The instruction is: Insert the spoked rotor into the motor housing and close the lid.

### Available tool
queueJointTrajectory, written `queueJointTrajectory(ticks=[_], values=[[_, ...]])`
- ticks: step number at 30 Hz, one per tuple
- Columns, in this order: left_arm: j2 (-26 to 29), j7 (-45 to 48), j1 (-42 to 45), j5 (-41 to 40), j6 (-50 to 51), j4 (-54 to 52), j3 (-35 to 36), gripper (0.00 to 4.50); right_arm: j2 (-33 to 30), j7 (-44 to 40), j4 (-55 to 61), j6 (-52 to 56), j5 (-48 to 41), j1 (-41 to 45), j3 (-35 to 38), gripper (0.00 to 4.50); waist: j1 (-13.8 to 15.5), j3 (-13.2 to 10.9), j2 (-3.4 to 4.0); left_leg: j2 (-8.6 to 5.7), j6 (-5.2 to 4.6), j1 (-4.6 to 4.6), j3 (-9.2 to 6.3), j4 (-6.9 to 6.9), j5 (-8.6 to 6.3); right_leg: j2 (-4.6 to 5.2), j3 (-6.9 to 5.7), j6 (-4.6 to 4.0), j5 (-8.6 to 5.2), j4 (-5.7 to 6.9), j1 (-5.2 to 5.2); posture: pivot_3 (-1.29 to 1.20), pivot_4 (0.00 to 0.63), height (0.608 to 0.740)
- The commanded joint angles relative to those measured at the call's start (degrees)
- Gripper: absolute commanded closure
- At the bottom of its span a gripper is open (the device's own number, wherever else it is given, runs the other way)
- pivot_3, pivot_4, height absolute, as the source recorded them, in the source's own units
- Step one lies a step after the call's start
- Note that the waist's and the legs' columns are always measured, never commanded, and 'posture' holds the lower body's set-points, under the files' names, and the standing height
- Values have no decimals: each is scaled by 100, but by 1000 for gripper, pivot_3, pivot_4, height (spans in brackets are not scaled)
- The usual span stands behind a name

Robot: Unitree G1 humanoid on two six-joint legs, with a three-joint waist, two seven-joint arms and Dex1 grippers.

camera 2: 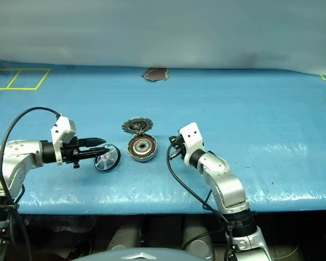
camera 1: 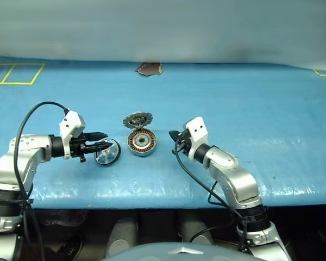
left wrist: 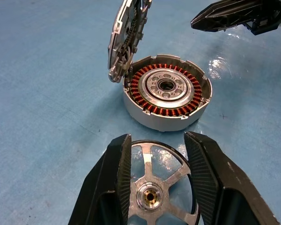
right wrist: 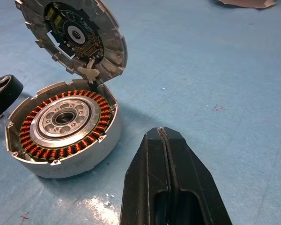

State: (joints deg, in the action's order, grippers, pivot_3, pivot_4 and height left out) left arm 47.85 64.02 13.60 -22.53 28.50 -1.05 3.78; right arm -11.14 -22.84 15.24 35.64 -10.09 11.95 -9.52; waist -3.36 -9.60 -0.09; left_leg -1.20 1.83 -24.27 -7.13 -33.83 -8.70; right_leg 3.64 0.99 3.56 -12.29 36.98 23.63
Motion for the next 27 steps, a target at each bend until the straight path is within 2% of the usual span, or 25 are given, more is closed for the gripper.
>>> queueJointTrajectory(ticks=[1,7,15,27], values=[[171,-12,24,212,1,-61,-160,2572,47,61,317,-27,-64,-3,17,4500,-3,0,0,0,0,0,0,0,0,0,0,0,0,0,0,0,150,740],[222,-70,-167,547,-51,35,-434,2572,63,83,323,-39,-66,6,-1,4500,-7,0,0,0,0,-1,0,0,0,-1,0,0,0,0,1,0,150,740],[-32,-318,-240,838,-38,314,-731,2572,78,75,297,-40,-68,27,-32,4500,19,0,-1,2,0,-1,0,-2,0,-1,0,0,0,0,0,0,150,740],[-336,-351,75,786,294,570,-919,2572,128,87,251,-84,-44,34,-98,4500,116,2,1,1,1,28,1,-2,-1,1,1,1,-1,-1,-20,0,150,740]])
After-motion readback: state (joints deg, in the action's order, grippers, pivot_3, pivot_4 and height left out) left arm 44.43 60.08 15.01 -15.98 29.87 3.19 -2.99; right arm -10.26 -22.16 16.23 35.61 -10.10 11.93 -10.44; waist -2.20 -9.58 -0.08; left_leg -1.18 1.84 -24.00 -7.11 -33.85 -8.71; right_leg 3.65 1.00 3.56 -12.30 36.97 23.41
